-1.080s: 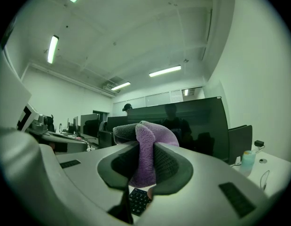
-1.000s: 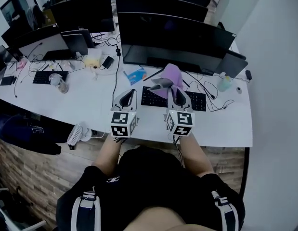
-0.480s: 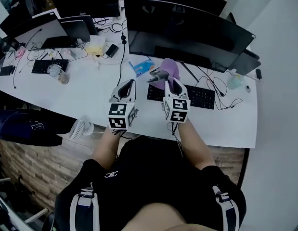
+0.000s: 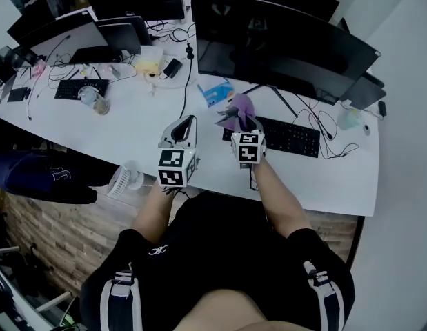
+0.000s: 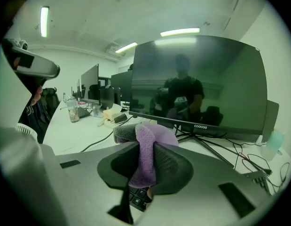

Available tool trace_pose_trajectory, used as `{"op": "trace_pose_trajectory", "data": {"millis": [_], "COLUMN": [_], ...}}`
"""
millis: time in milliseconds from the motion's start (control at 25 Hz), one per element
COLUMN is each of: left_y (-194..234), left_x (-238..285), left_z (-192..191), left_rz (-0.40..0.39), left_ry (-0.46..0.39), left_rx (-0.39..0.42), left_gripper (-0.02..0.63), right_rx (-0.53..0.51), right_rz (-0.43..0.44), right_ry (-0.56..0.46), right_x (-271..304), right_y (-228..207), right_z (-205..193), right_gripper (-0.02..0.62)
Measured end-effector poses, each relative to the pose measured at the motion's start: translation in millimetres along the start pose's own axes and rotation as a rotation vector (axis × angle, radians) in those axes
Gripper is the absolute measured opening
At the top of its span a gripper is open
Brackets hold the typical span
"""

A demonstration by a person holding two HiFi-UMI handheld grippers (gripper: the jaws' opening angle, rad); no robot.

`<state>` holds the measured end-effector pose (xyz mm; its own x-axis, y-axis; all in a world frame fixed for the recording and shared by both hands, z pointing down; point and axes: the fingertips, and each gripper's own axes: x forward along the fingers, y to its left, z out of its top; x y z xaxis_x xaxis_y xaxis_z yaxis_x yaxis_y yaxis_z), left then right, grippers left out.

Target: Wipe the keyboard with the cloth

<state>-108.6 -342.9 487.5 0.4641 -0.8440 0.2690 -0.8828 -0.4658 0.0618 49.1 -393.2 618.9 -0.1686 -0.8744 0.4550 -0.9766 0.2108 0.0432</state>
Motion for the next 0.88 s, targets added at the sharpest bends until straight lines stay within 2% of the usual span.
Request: {"op": "trace_pose_trajectory", "data": {"millis": [400, 680, 880], "left_y": [28, 46, 55], "left_x": [-18, -27, -31], "left_z": [-4, -1, -4], "left_rz": [0.031, 0.059, 0.073], "left_ry": [0.008, -0.007, -0.007], "left_rx": [0.001, -0.005, -0.013], "left_gripper": [0.011, 0.012, 0.011], "right_rx": [0.008, -0.038, -0.022], "right_rz": [-0.010, -0.018, -0.030], "right_ry": [0.148, 0.291, 0.319], "right_x": [44, 67, 72], "right_y": [15, 19, 17], "right_z": [-34, -67, -76], "right_gripper": [0.091, 0.091, 0.091]}}
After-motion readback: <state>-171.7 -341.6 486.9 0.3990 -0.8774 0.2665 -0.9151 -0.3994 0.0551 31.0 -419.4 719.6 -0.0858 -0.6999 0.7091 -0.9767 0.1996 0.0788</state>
